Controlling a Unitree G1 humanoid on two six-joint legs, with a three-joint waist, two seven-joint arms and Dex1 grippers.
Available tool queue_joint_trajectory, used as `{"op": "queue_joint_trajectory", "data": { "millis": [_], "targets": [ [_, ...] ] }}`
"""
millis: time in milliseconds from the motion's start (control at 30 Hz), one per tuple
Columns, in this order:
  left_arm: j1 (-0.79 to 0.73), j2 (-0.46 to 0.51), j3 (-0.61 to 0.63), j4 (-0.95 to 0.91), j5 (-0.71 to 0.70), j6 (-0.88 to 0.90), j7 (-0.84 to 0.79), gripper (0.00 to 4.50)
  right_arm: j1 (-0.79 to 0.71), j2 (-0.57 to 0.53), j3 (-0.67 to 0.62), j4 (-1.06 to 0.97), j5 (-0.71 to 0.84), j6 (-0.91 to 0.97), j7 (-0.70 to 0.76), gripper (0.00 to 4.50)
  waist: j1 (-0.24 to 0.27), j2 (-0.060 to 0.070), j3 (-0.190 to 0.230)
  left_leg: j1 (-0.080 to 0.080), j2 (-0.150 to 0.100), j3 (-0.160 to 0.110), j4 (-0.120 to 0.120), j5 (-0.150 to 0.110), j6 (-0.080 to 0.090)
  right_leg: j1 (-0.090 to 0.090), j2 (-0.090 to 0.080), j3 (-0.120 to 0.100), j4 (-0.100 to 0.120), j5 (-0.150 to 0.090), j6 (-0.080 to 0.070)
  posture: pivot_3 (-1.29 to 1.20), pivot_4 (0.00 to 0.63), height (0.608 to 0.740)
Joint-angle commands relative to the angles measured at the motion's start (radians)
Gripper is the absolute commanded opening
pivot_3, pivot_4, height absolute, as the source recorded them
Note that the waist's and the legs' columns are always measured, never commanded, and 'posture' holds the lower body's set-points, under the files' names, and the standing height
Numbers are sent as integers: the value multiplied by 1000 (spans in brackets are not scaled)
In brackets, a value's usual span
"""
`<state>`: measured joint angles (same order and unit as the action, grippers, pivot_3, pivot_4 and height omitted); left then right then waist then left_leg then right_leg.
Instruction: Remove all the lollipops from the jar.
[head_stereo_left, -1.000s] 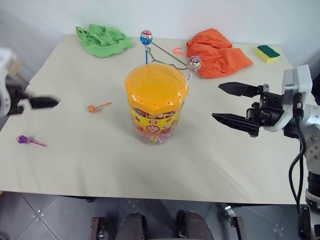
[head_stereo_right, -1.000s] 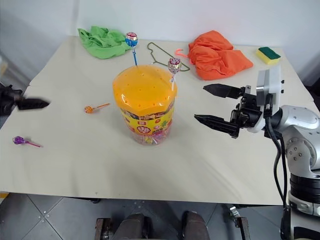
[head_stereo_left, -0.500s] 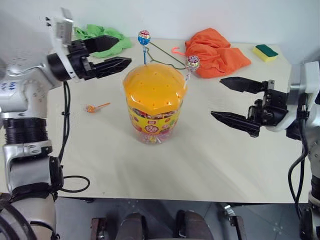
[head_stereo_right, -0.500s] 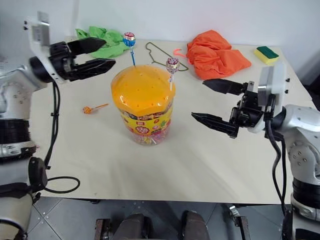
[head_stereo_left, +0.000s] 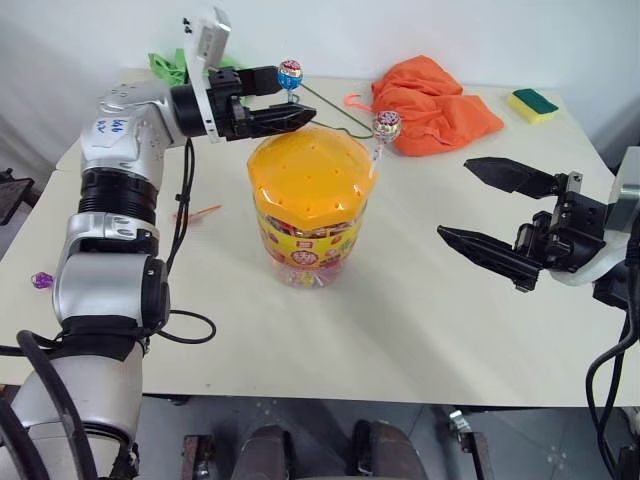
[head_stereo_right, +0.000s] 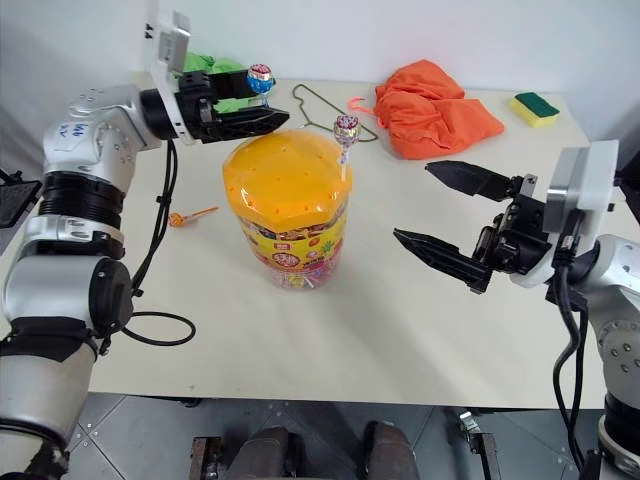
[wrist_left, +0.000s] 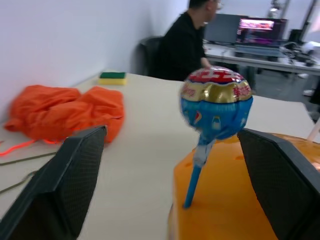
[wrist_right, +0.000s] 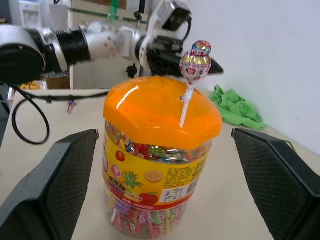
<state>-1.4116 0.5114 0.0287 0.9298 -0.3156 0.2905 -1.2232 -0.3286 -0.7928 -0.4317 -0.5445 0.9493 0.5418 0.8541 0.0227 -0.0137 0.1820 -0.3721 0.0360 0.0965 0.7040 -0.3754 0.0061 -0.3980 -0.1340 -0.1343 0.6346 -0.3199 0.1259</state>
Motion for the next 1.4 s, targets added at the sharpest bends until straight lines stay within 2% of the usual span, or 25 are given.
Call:
{"op": "queue_joint_trajectory", "data": {
  "millis": [33,367,400,733,900,1000,1167,1300,1400],
  "targets": [
    [-44,3,4,28,24,-35,-42,3272,26,-13,-50,-56,38,-3,-35,4500,-3,0,0,0,0,0,0,0,0,0,0,0,0,0,0,0,150,740],
    [-97,-12,25,80,52,-68,-43,120,85,-41,-93,-91,47,-10,-63,4500,3,0,0,-1,0,0,0,0,0,0,0,0,0,0,0,0,150,740],
    [-106,-13,30,86,52,-80,-36,20,93,-43,-101,-94,50,-10,-63,4500,3,0,0,-1,0,0,0,0,0,0,0,0,0,0,0,0,150,740],
    [-209,6,72,134,69,-149,52,20,141,-66,-157,-87,73,-9,-45,4500,2,0,0,-1,0,-1,0,0,0,0,0,0,-1,0,0,0,150,740],
    [-221,96,71,126,126,-86,213,20,172,-106,-192,-34,83,-5,32,4500,-2,0,0,0,0,-1,-1,0,0,0,0,0,-1,0,0,0,150,740],
    [-180,166,57,84,158,-29,240,20,148,-128,-180,3,75,-9,50,4500,-10,0,0,1,0,0,-2,0,0,0,0,1,-1,0,0,0,150,740],
    [-50,291,26,-82,206,184,266,20,86,-131,-113,61,45,-20,84,4500,-20,0,0,1,0,-1,-1,0,0,0,0,1,0,0,0,0,150,740],
    [108,414,-36,-290,259,447,259,20,34,-124,-57,106,18,-29,111,4500,-23,-1,0,0,0,-1,-1,0,0,0,0,1,0,0,0,0,150,740],
    [246,489,-28,-438,255,575,268,20,11,-115,-31,128,-1,-36,117,4500,-23,-1,0,0,0,-2,-1,0,0,0,0,1,0,0,0,0,150,740]
  ]
}}
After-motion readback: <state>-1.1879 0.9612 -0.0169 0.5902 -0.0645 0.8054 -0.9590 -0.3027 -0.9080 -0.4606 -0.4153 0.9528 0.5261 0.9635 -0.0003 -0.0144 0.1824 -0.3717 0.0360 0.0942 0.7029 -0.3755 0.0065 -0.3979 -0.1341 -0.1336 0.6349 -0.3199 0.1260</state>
